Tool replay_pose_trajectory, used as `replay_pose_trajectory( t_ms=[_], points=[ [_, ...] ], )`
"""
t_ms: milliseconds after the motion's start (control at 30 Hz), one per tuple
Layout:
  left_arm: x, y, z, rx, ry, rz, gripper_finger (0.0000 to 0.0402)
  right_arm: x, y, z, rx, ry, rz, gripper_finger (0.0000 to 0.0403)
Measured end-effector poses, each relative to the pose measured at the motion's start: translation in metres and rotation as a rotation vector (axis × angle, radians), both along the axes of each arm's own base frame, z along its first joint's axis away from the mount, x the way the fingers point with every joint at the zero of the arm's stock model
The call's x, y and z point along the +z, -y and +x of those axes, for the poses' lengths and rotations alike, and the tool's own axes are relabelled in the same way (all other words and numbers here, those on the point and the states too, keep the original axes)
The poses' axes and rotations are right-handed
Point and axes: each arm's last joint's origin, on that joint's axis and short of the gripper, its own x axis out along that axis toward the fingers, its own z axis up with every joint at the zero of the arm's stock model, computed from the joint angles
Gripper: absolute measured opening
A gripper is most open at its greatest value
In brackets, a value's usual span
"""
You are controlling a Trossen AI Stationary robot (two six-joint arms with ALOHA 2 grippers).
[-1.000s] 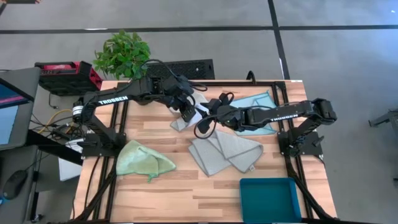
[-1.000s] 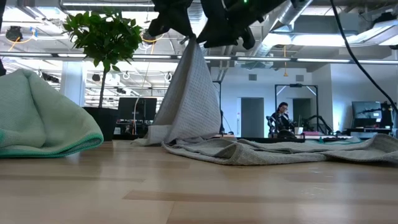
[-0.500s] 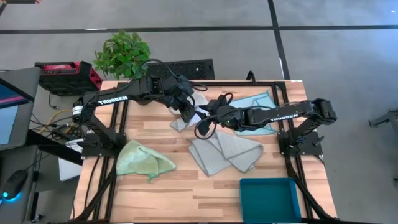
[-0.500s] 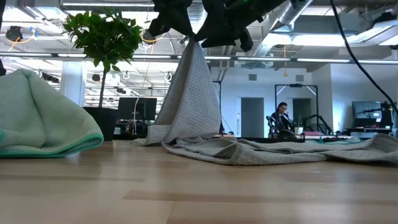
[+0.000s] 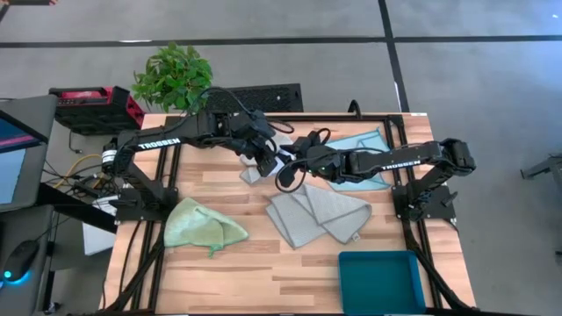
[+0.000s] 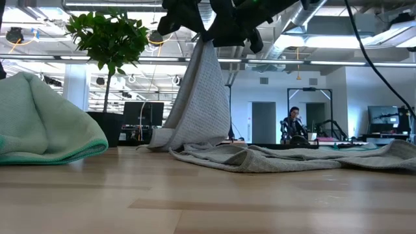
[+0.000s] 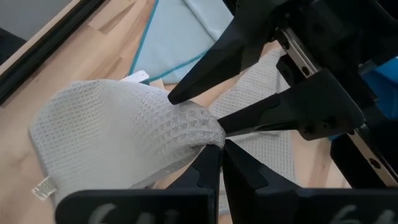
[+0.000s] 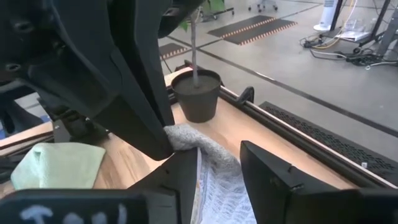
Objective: Fold microfiber towels
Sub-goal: Fold the gray microfiber cloth
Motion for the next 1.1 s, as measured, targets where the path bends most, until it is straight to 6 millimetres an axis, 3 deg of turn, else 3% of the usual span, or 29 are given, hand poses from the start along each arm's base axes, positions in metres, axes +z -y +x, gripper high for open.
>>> replay_pose_trajectory(
  t_ms=[333, 633, 1100],
  points=[
    [0.003, 0.001, -0.002, 0.006, 0.012, -0.006, 0.0000, 0.000, 0.000, 0.000, -0.014, -0.003, -0.005, 0.0117],
    [0.032, 0.002, -0.007, -0.006, 0.096, 0.020, 0.0000, -0.003, 0.002, -0.001, -0.034, -0.007, 0.036, 0.0108],
    [0.045, 0.001, -0.014, 0.008, 0.085, 0.057, 0.0000, -0.012, 0.004, -0.005, -0.024, -0.090, 0.079, 0.0108]
  ],
)
